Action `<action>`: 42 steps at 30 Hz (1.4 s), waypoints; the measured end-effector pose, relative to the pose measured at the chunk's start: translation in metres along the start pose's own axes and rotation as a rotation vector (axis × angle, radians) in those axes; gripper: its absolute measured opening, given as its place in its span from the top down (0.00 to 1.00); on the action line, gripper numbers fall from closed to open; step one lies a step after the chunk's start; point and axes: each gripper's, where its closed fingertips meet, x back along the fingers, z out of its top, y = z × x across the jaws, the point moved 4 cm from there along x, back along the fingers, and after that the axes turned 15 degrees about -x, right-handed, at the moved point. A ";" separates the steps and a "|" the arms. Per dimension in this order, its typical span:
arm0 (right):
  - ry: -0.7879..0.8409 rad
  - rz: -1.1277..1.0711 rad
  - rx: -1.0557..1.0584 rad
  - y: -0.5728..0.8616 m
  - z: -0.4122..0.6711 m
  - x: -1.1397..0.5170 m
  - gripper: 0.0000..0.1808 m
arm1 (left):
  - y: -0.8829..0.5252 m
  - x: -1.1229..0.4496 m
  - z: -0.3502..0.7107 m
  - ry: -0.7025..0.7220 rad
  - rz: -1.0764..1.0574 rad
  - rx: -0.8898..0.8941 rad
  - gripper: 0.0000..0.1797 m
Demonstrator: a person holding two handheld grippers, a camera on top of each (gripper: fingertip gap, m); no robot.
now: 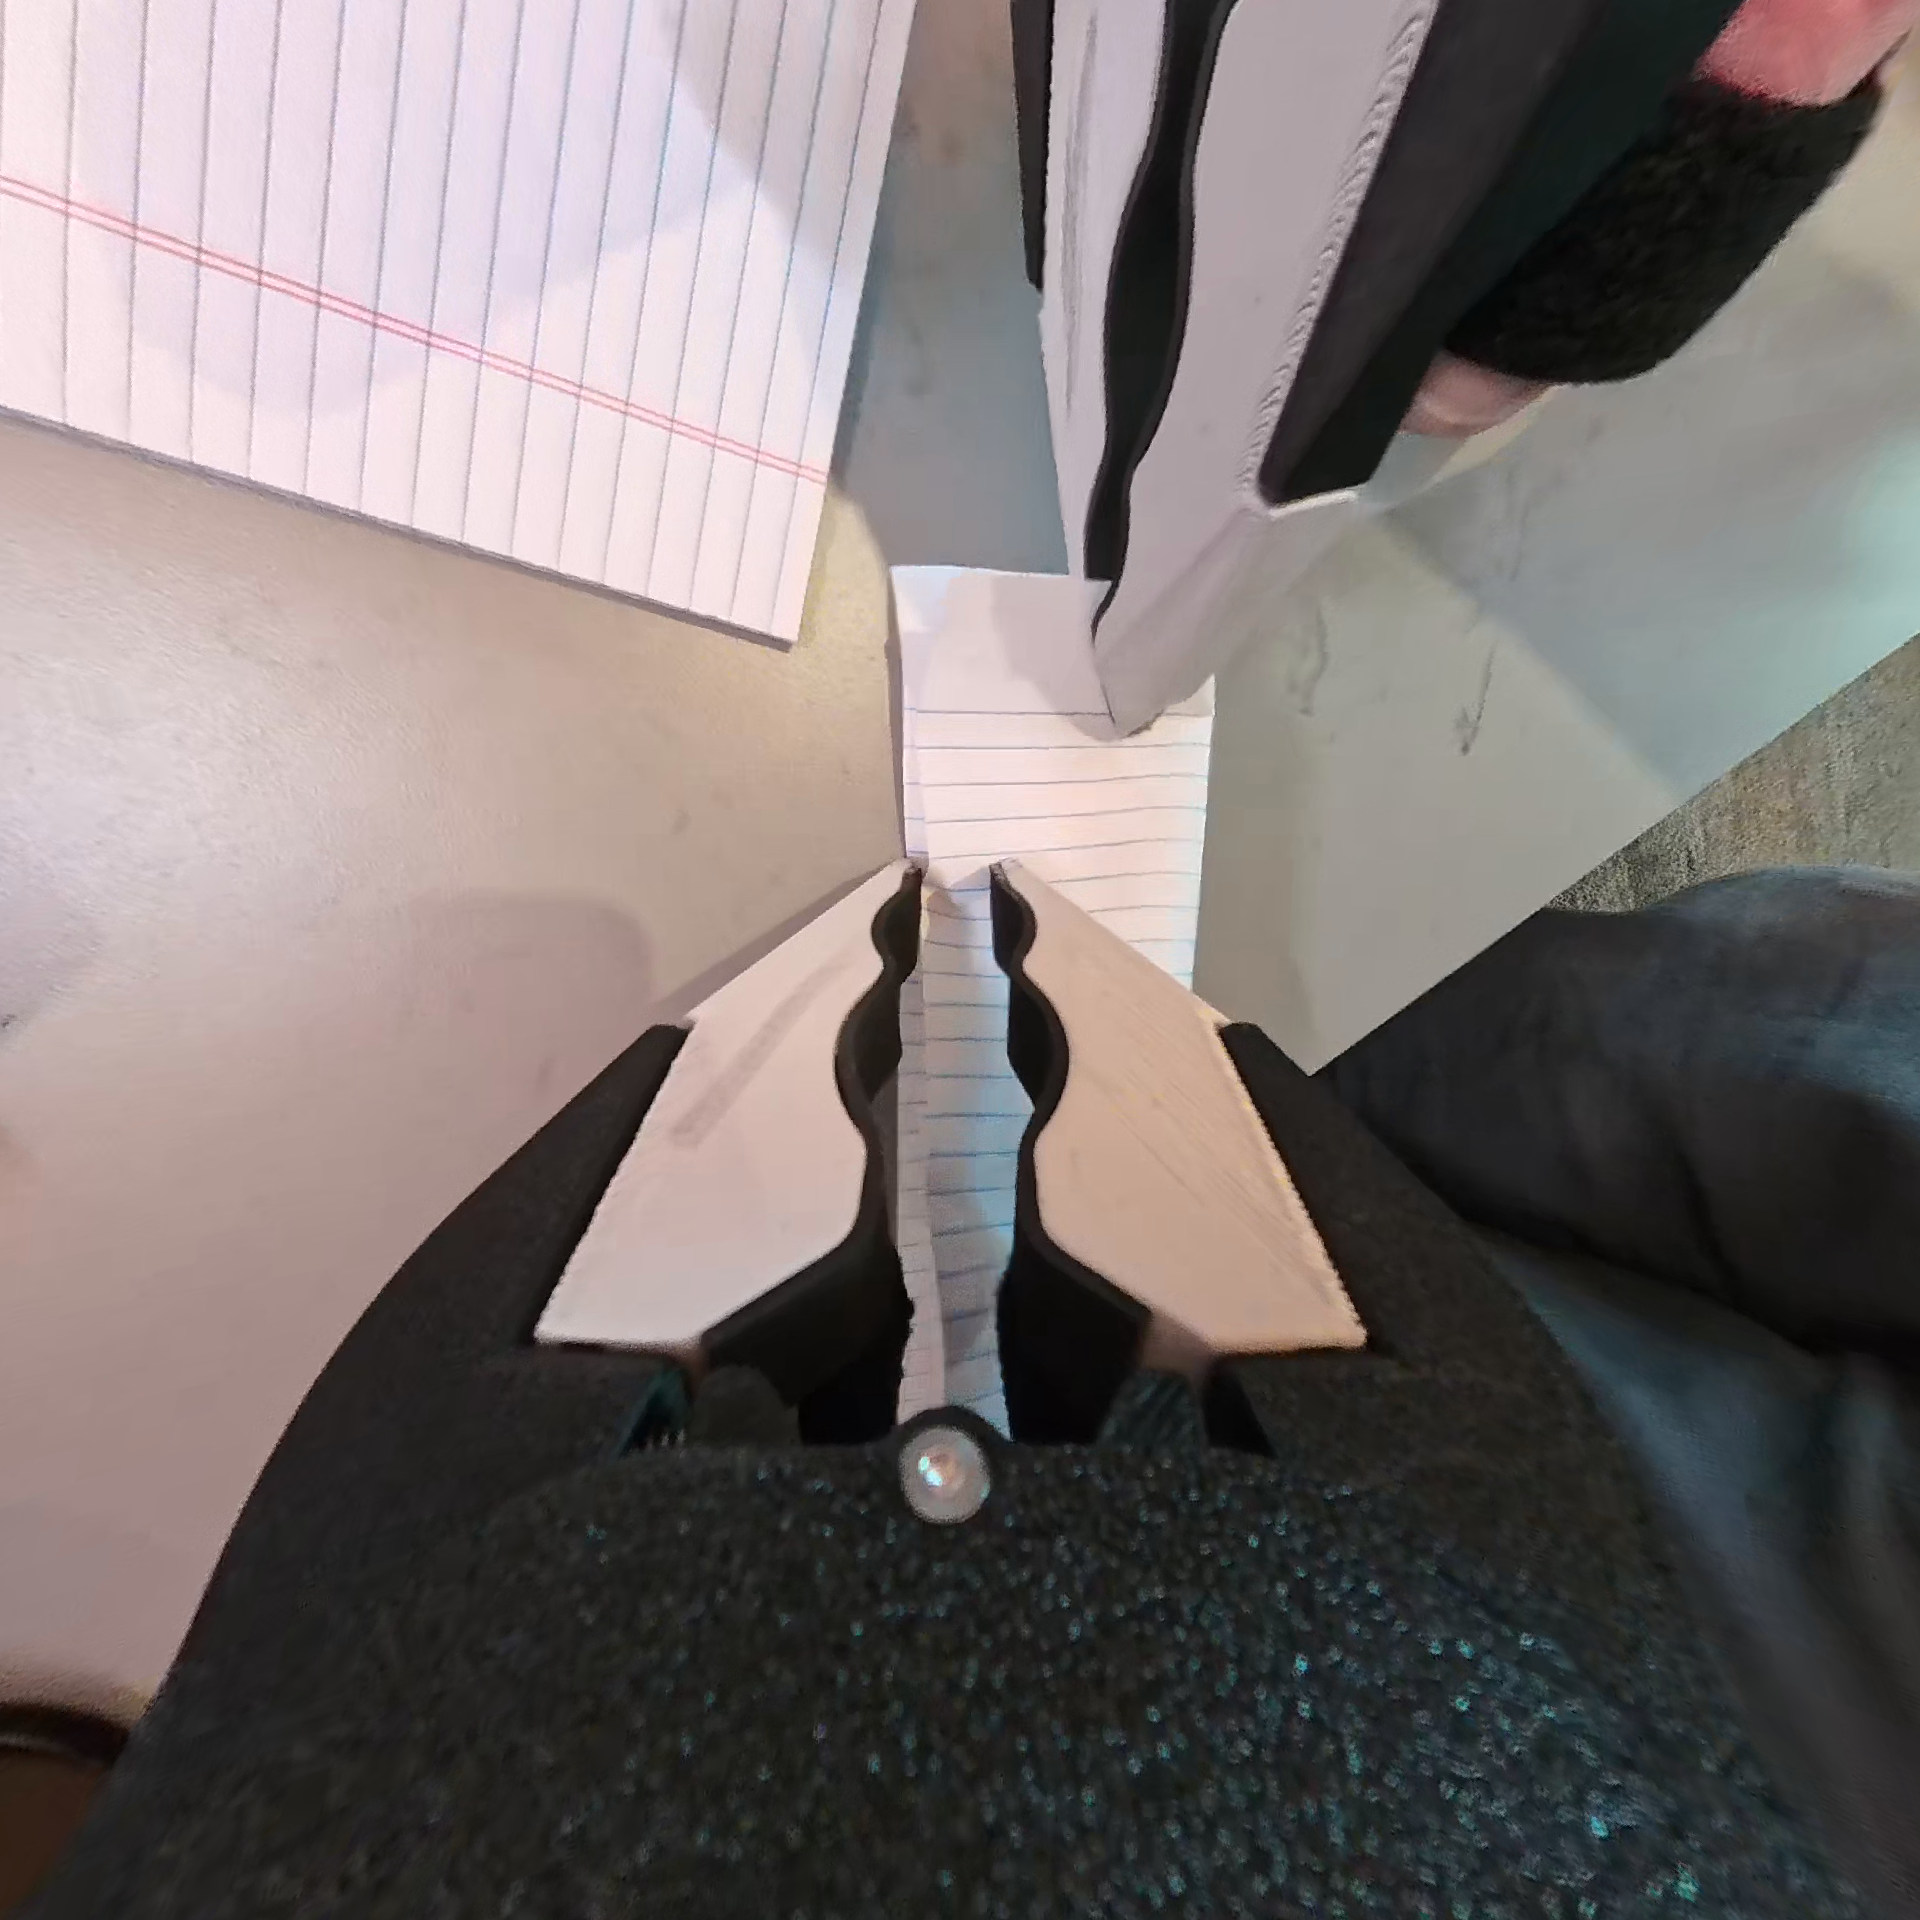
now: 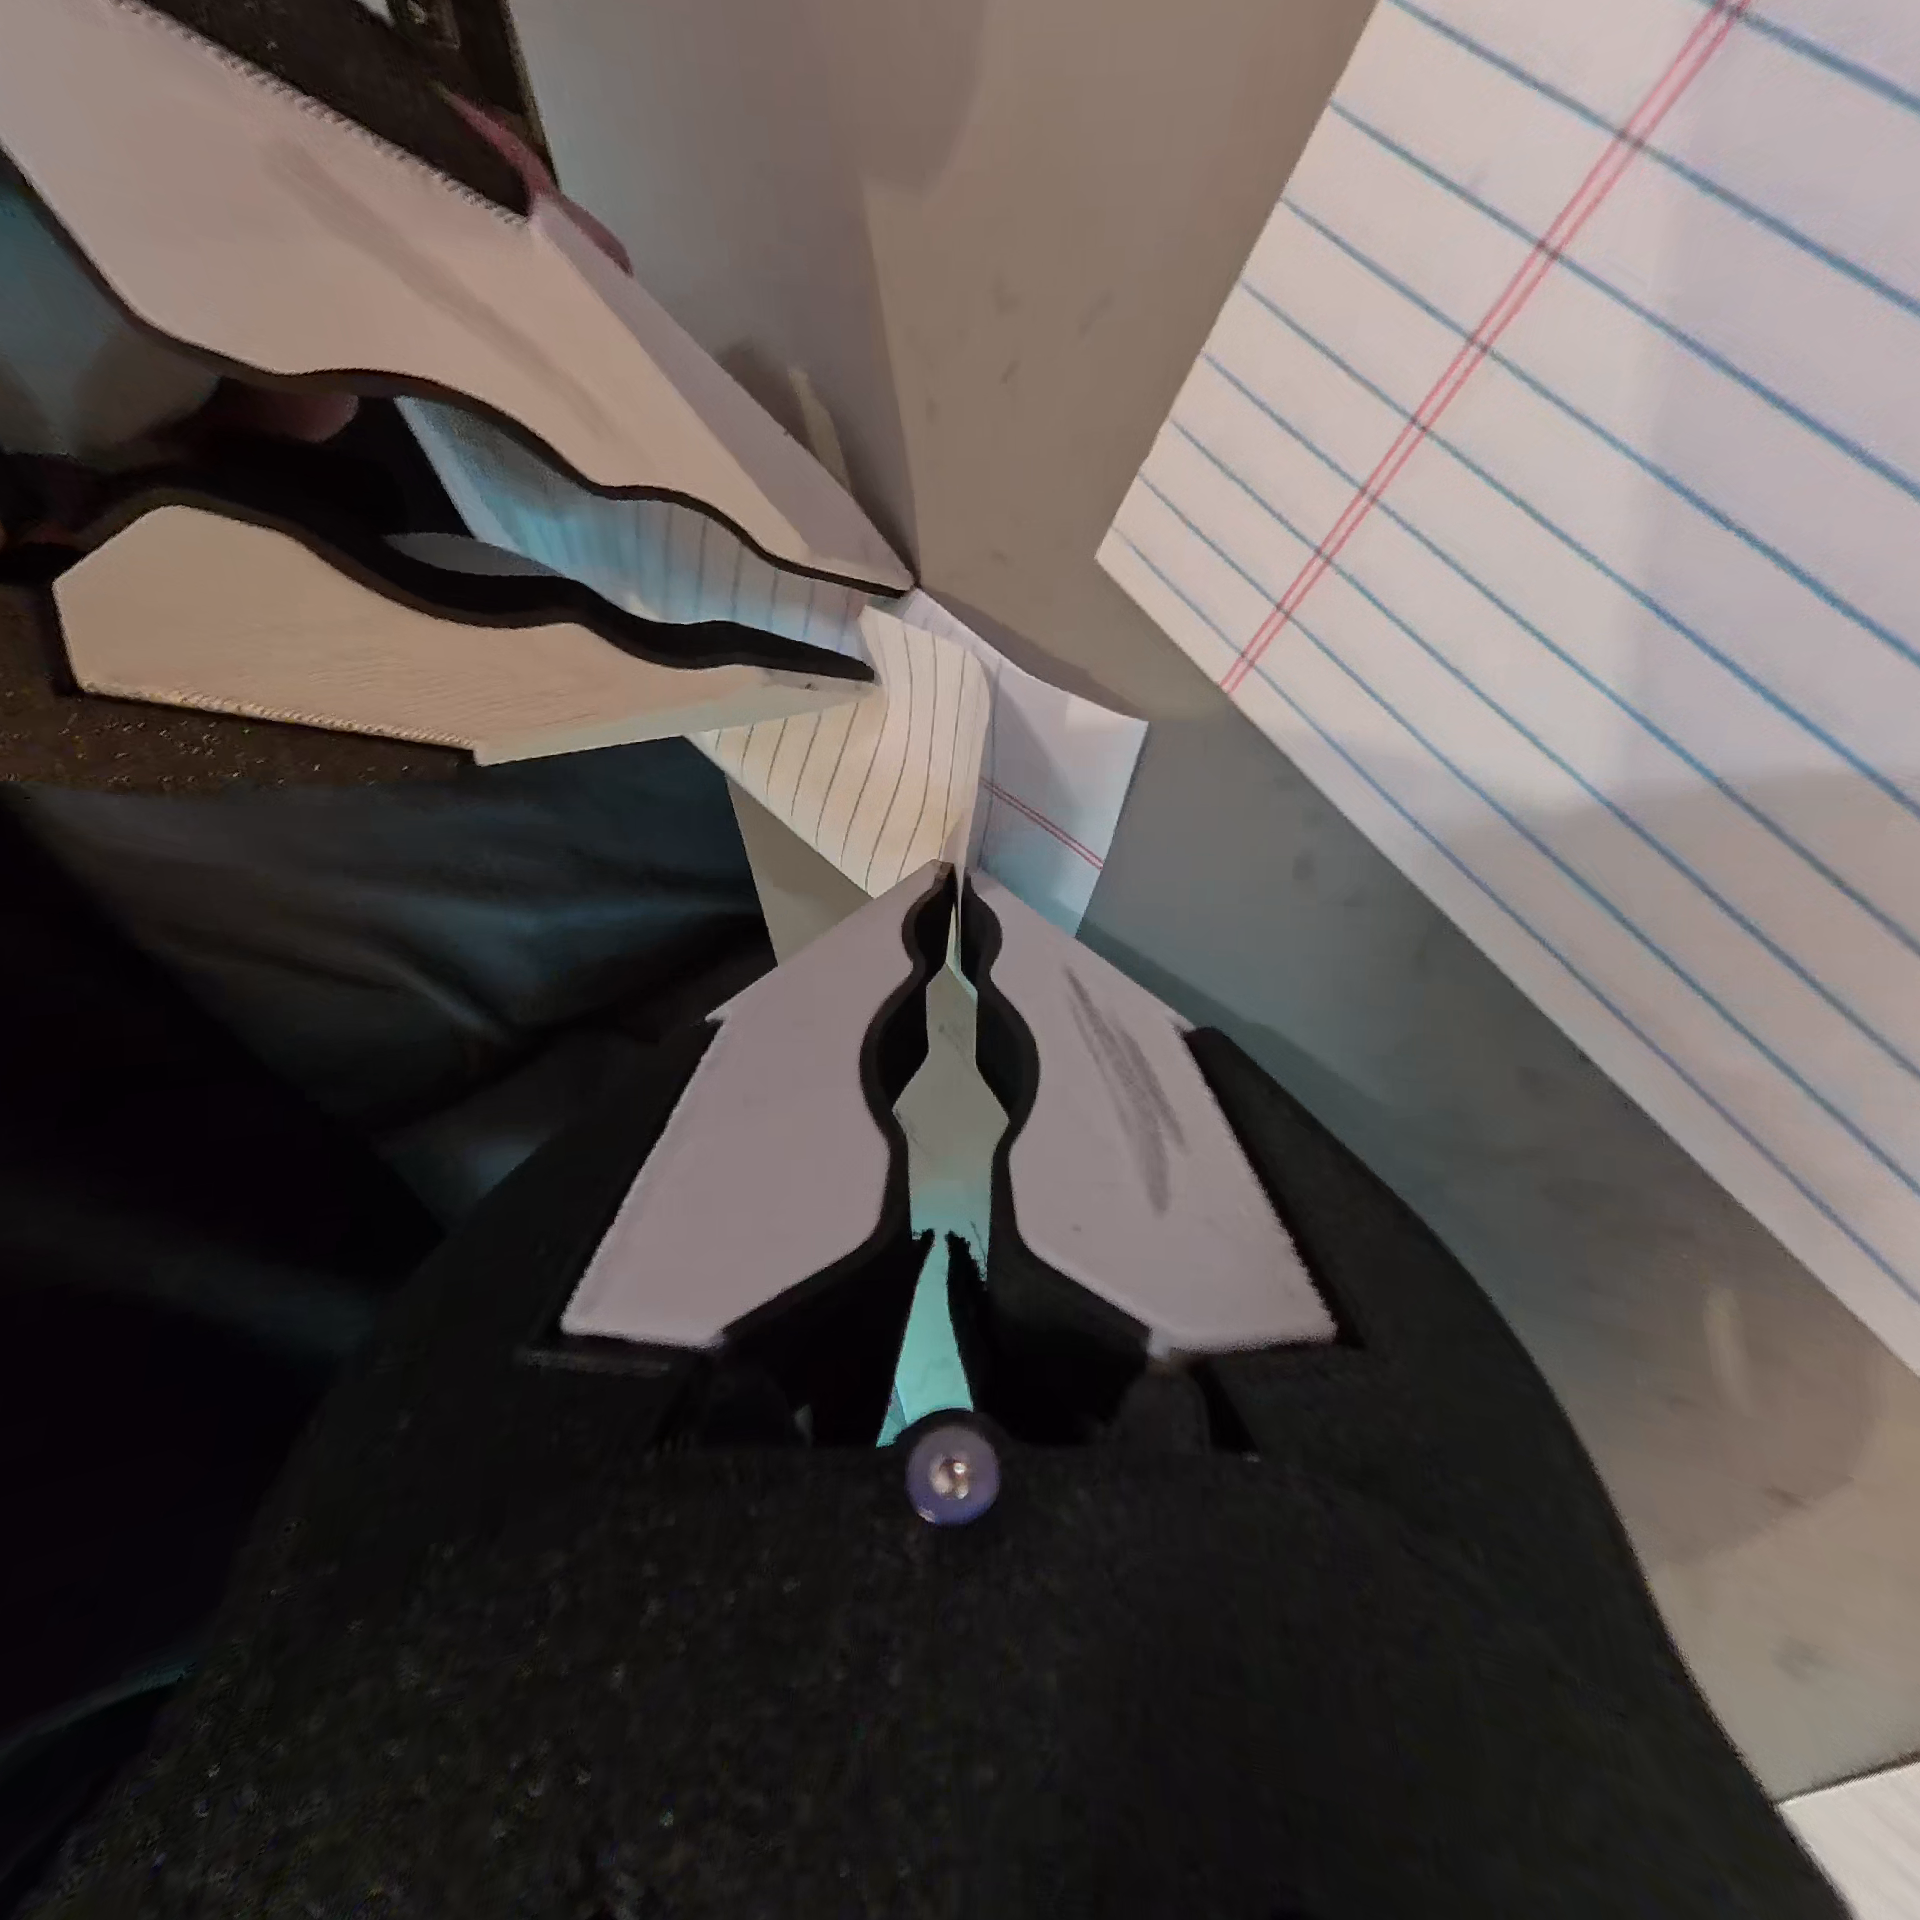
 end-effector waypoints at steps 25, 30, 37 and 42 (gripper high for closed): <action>-0.033 0.038 -0.173 0.003 0.006 0.001 1.00 | 0.004 0.012 0.017 -0.012 0.093 -0.120 0.93; -0.049 0.061 -0.203 0.004 0.006 0.001 1.00 | 0.013 0.019 0.015 -0.095 0.191 -0.237 0.93; -0.078 0.034 -0.189 0.003 0.008 0.001 1.00 | 0.036 0.026 0.036 -0.039 0.188 -0.288 0.92; -0.078 0.063 -0.211 0.004 0.007 0.001 1.00 | 0.033 0.005 0.023 -0.073 0.199 -0.250 0.92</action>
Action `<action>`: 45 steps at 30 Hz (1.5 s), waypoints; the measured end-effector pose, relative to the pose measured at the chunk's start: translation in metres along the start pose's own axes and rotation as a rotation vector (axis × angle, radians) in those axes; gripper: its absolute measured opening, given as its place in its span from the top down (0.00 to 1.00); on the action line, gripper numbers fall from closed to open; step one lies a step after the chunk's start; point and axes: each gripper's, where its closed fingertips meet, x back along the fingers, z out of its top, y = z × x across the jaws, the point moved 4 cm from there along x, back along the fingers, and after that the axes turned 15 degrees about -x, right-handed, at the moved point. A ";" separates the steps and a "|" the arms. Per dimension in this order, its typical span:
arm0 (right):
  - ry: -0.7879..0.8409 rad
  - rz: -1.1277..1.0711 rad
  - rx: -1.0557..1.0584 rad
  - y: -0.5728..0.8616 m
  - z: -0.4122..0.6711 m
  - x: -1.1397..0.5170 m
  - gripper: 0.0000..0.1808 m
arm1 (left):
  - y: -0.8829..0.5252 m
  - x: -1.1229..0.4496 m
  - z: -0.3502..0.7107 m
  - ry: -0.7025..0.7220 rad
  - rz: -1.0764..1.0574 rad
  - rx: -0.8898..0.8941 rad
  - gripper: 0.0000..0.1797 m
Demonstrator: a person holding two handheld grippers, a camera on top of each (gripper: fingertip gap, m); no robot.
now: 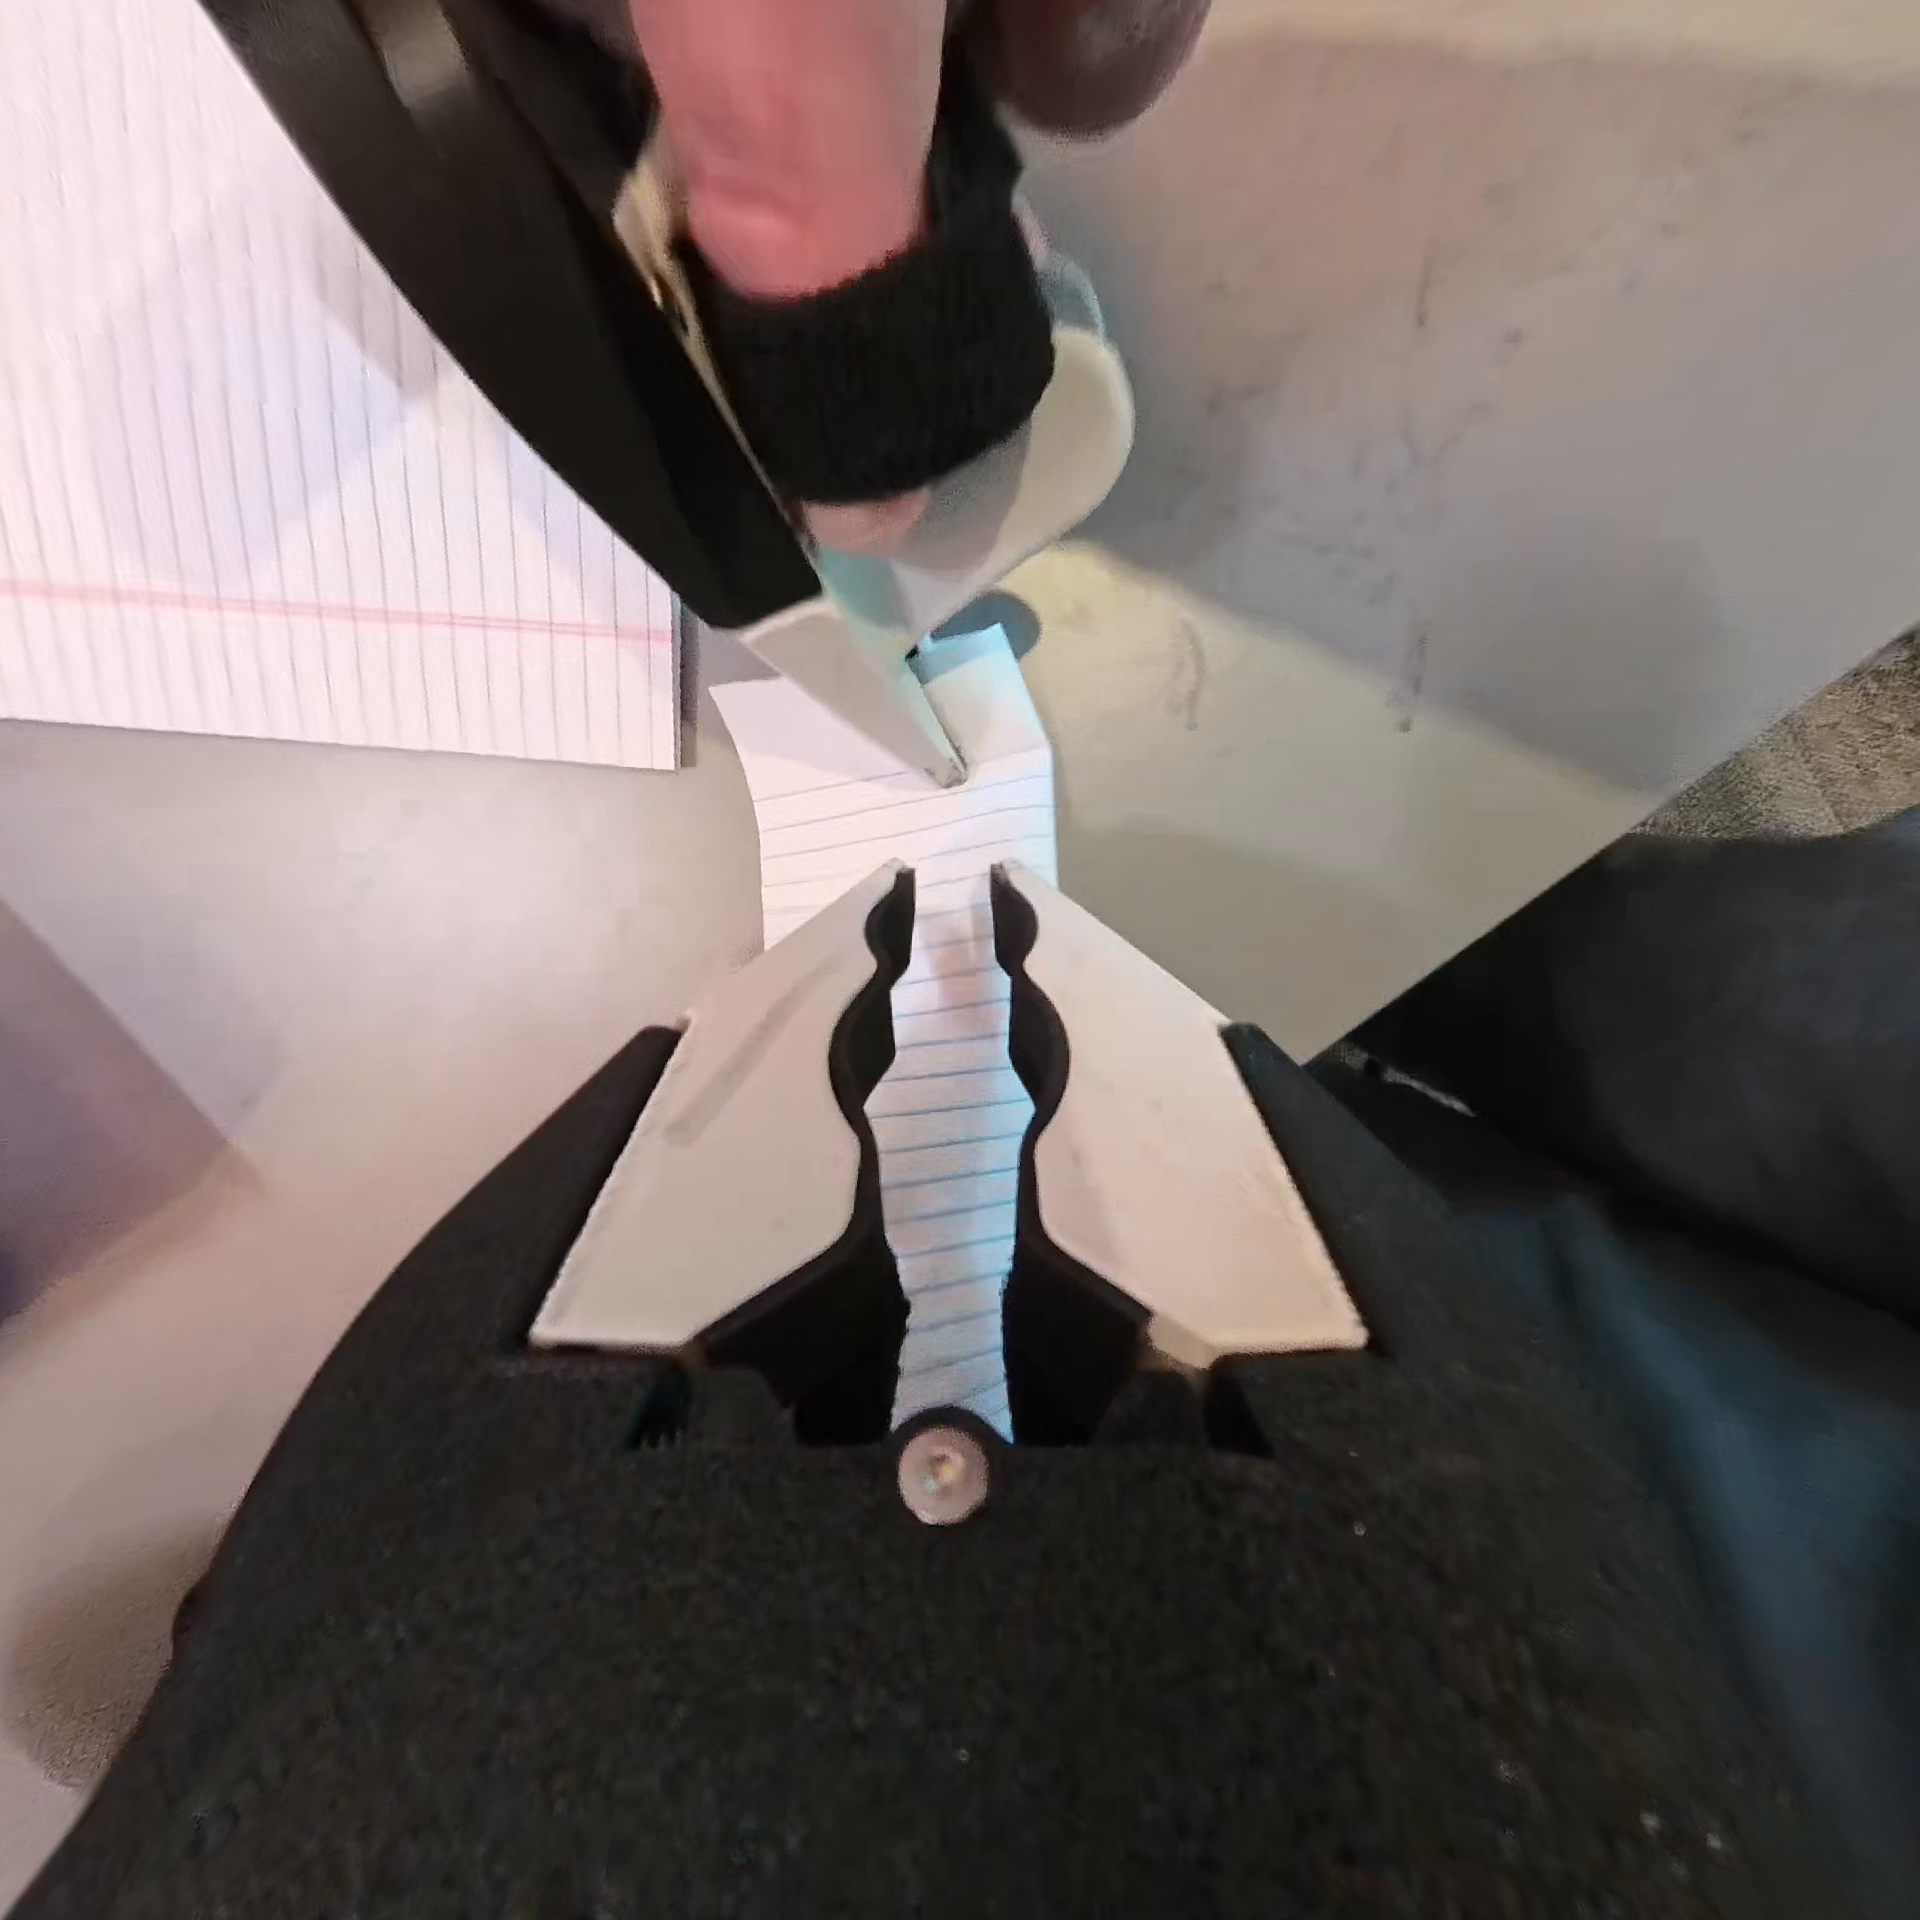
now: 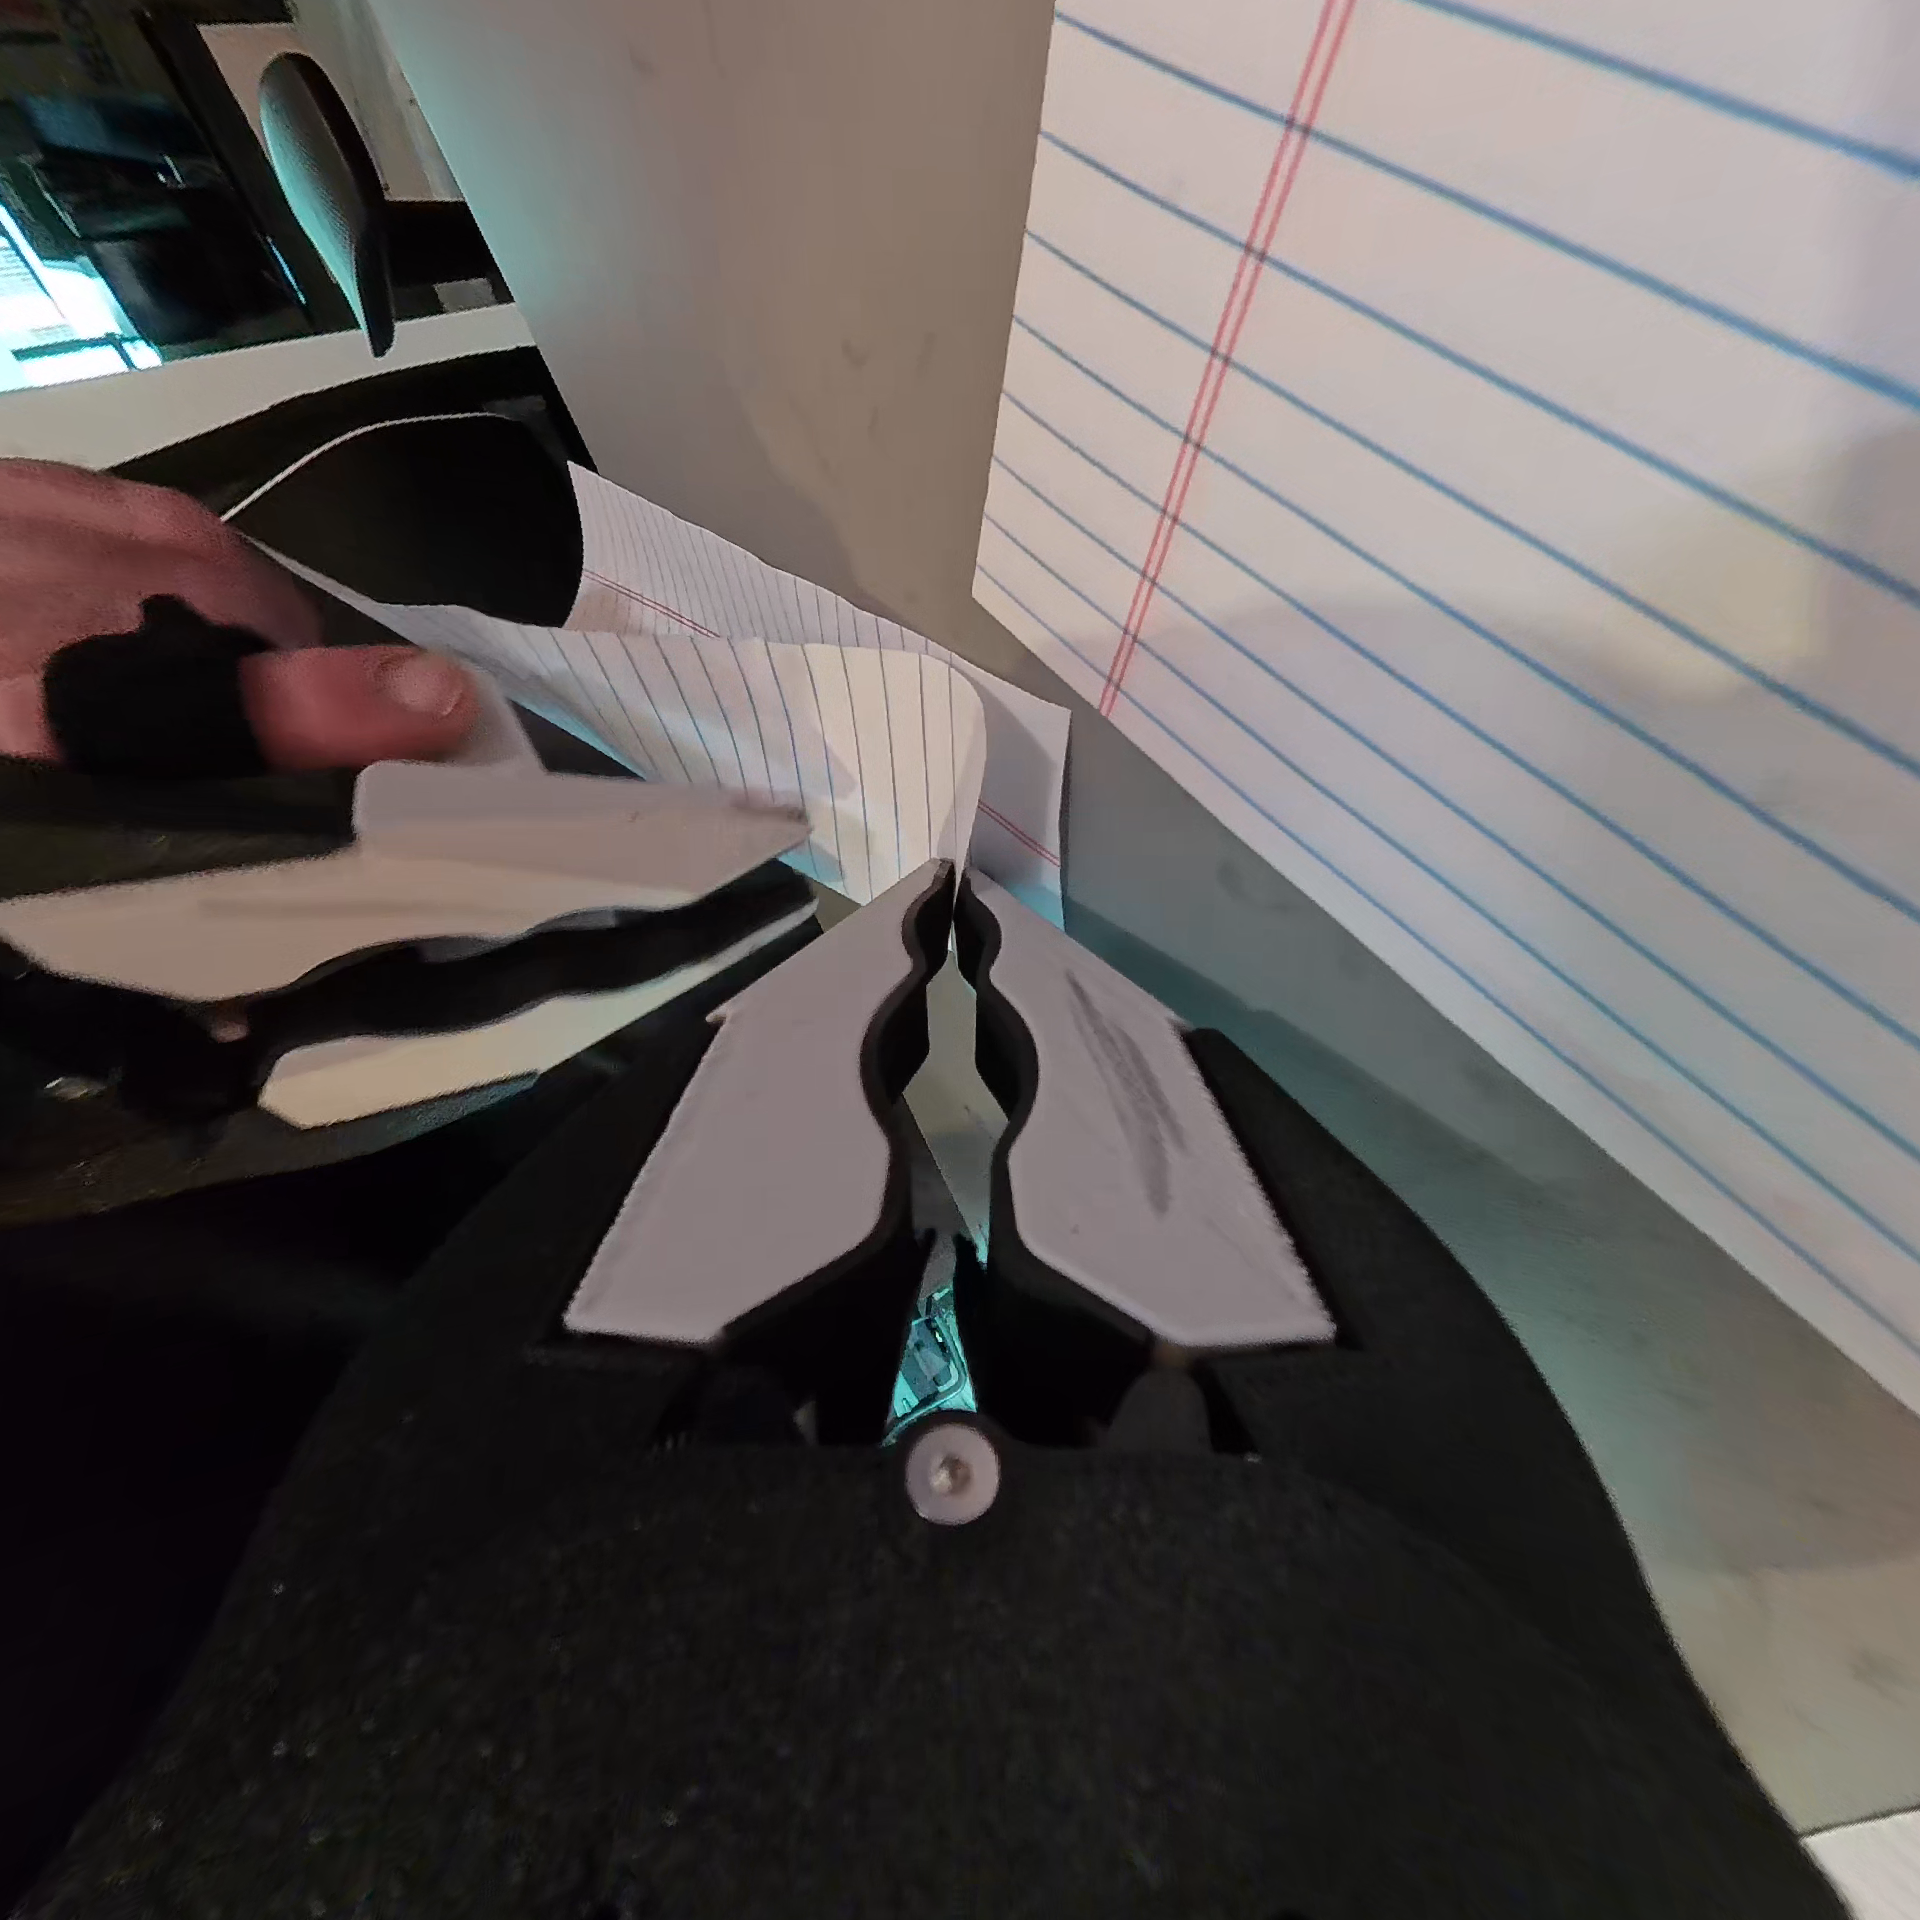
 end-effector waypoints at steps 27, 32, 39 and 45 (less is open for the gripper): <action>0.249 -0.033 0.084 -0.003 0.000 0.037 0.95 | 0.000 -0.016 -0.022 0.037 0.073 0.088 1.00; 0.541 -0.104 0.351 -0.029 -0.026 0.048 0.93 | 0.000 -0.016 -0.023 0.046 0.079 0.089 1.00; 0.704 -0.402 0.613 -0.021 -0.043 -0.008 1.00 | 0.000 -0.016 -0.023 0.050 0.085 0.092 1.00; 0.723 -0.357 0.535 -0.006 -0.035 -0.015 1.00 | 0.000 -0.016 -0.023 0.050 0.097 0.090 1.00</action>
